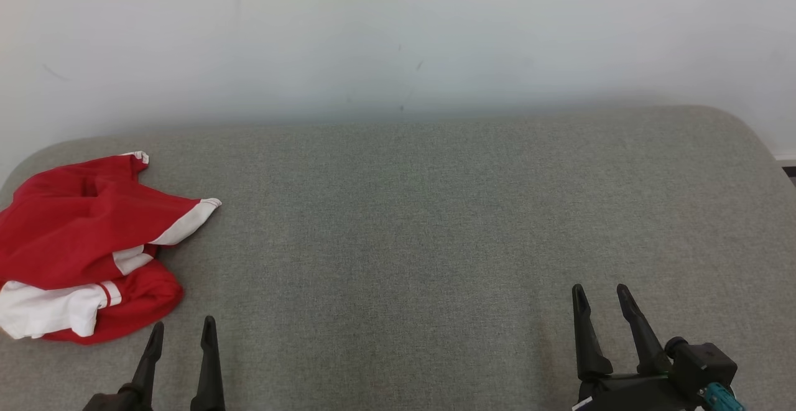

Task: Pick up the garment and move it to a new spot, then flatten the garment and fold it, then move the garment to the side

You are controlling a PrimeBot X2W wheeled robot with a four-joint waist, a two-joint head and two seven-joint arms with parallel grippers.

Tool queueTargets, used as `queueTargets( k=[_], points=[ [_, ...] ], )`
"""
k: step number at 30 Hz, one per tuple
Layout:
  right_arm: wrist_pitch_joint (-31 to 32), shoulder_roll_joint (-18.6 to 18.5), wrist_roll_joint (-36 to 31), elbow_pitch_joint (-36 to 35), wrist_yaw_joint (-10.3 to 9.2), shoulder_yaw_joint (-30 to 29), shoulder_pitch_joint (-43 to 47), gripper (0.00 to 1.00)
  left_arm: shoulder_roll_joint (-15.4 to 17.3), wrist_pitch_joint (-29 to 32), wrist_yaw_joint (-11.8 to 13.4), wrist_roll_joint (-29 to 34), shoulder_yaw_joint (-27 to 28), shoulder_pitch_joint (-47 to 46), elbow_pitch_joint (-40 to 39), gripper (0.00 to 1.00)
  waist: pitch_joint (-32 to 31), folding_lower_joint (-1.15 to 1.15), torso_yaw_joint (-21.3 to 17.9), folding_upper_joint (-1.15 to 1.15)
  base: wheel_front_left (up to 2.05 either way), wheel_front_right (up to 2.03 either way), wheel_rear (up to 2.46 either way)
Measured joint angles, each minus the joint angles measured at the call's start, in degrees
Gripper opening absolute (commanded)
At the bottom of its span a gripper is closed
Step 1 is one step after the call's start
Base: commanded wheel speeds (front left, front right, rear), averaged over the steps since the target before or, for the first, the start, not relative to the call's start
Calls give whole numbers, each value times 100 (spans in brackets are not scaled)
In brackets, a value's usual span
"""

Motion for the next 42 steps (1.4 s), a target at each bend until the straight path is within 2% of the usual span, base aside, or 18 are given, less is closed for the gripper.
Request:
queueTargets(
  k=[20,42],
  points=[
    [-226,-1,-781,46,0,36,46,100,-30,-215,-10,779,41,65,-4,100,-40,0,-8,0,0,0,0],
    [-237,-1,-756,113,0,40,66,100,-36,-221,-10,761,129,83,92,100,-54,0,72,0,0,0,0]
  ],
)
